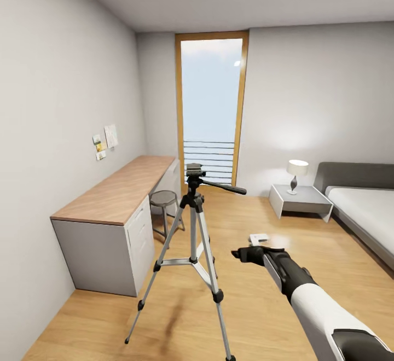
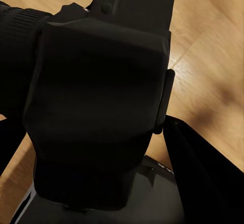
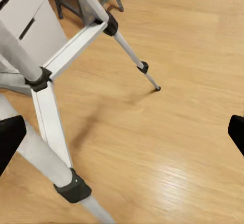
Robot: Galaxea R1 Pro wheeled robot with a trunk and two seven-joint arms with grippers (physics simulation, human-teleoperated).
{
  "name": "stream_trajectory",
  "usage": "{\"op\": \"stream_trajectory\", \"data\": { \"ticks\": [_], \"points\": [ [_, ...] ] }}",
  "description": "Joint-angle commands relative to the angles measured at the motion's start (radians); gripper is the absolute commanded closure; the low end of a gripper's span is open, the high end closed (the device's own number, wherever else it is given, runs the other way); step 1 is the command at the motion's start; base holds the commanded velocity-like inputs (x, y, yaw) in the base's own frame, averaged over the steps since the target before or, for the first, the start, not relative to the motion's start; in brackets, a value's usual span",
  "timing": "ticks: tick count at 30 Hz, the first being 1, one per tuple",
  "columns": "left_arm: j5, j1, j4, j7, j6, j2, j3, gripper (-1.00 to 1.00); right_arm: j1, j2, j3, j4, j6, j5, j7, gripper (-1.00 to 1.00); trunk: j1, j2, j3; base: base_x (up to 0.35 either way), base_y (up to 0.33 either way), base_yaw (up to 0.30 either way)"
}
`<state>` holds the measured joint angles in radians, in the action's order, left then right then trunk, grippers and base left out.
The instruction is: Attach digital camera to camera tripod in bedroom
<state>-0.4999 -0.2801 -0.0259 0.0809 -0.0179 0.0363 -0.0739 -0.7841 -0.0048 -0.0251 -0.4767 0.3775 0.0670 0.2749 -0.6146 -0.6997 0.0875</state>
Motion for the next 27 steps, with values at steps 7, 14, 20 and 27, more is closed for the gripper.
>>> {"op": "stream_trajectory", "data": {
  "ticks": [7,14,20,27],
  "points": [
    [0.004,-0.001,0.000,0.002,-0.002,0.000,-0.004,1.00,-0.001,-0.005,-0.003,-0.029,0.001,0.019,0.235,-1.00,0.000,-0.001,0.002,0.000,0.000,0.000],
    [0.004,-0.001,-0.002,0.003,-0.001,-0.002,-0.004,1.00,-0.001,-0.005,-0.003,-0.023,0.001,0.022,0.268,-1.00,0.000,-0.001,0.002,0.000,0.000,0.000],
    [0.002,-0.001,-0.001,0.007,-0.001,0.000,-0.005,1.00,-0.001,-0.001,-0.003,-0.017,0.001,0.029,0.268,-1.00,0.000,-0.001,0.002,0.000,0.000,0.000],
    [0.001,-0.001,0.000,0.009,0.000,0.000,-0.005,1.00,-0.001,0.000,-0.003,-0.015,0.001,0.031,0.269,-1.00,0.000,-0.001,0.002,0.000,0.000,0.000]
  ]
}}
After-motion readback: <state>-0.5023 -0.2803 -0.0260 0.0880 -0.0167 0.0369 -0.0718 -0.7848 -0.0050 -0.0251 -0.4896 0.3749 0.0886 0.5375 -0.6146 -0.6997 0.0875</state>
